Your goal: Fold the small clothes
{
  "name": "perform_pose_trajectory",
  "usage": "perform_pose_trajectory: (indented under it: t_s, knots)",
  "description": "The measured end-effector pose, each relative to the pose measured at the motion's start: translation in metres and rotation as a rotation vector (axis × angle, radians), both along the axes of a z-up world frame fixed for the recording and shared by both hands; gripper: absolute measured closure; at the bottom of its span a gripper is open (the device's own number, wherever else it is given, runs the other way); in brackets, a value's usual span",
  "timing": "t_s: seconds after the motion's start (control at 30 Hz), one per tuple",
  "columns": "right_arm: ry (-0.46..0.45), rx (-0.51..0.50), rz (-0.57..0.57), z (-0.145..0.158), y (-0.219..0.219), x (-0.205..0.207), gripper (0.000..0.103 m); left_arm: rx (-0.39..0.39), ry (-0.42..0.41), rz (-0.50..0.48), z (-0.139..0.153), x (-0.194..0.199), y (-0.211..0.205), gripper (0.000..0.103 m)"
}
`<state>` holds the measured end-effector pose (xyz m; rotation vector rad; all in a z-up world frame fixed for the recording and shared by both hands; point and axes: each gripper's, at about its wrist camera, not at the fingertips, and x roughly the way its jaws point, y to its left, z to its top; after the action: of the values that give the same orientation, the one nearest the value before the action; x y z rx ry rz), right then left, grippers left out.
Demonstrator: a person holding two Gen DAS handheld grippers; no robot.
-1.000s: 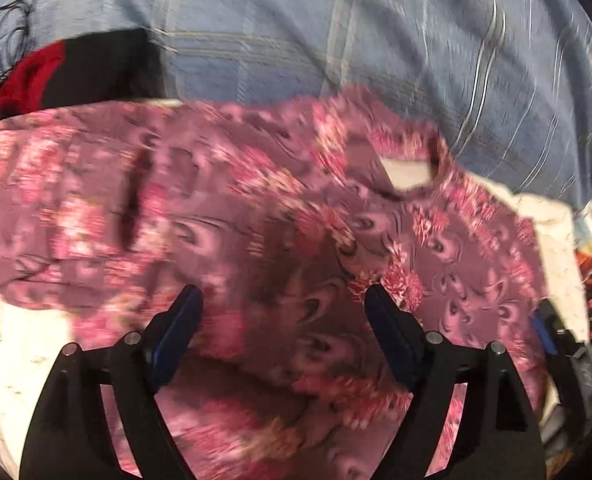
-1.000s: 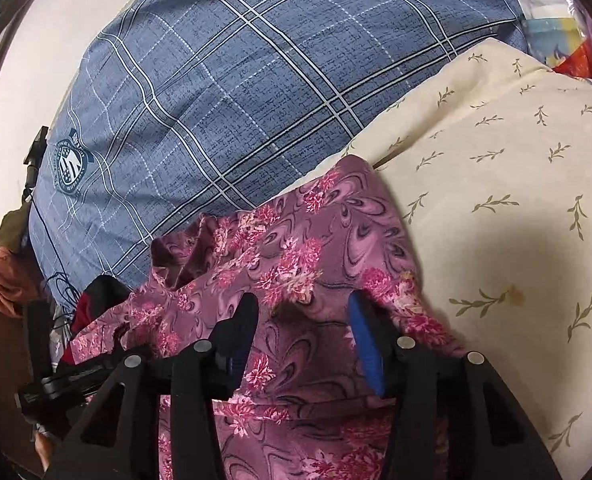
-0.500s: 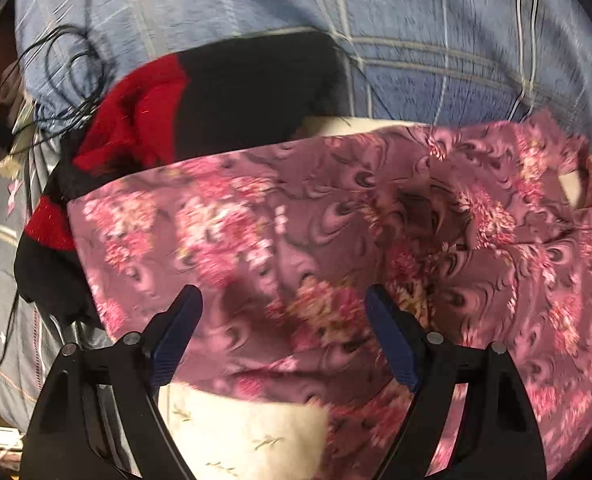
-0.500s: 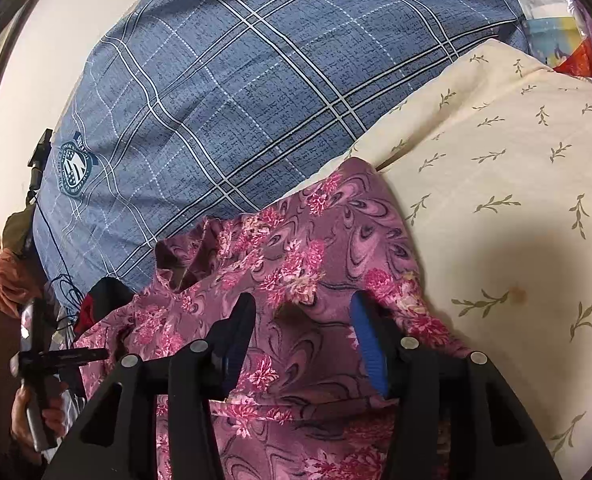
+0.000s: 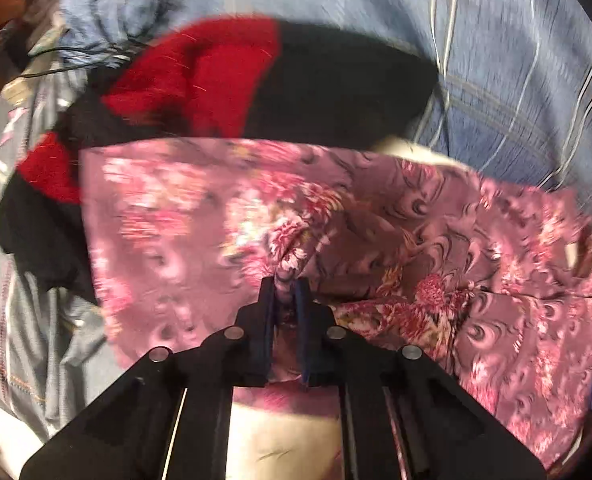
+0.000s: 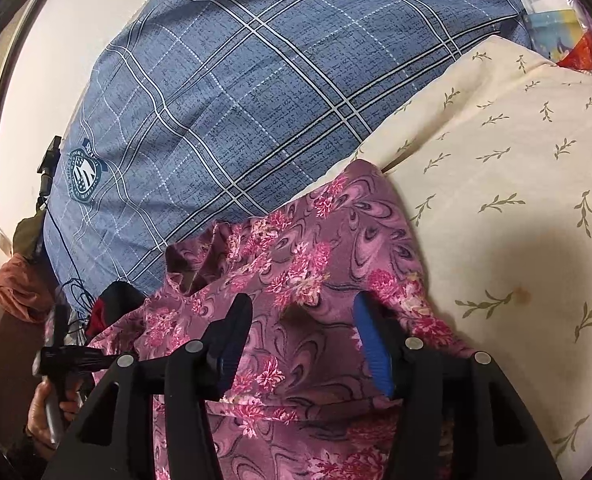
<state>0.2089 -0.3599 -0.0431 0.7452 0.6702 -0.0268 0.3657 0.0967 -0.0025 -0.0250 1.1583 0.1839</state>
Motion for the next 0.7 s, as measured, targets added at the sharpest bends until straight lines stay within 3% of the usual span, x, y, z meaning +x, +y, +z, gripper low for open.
perform_pose_trajectory:
  t_s: [0.17, 0.27, 0.37, 0.47, 0.53, 0.7]
  knots:
    - [0.001, -0.002, 0.0, 0.0, 0.0, 0.0, 0.048, 0.086, -0.098, 0.048, 0.036, -0.033, 0.045, 0.095]
    - [0.002, -0.003, 0.0, 0.0, 0.0, 0.0, 0.048, 0.026, -0.09, 0.15, 0.035, -0.043, 0.093, 0.095]
    - [0.003, -0.005, 0.0, 0.0, 0.0, 0.0, 0.048, -0.105, -0.095, 0.214, 0.026, -0.065, 0.13, 0.094]
    - [0.006, -0.01, 0.0, 0.001, 0.001, 0.0, 0.048, -0.282, -0.166, 0.231, 0.03, -0.084, 0.164, 0.077]
    - [0.01, -0.016, 0.0, 0.001, 0.002, 0.0, 0.048, -0.387, -0.228, 0.222, 0.034, -0.095, 0.193, 0.047]
    - [0.019, -0.027, -0.001, 0.002, 0.004, 0.002, 0.048, -0.385, -0.275, 0.098, 0.04, -0.105, 0.187, 0.038]
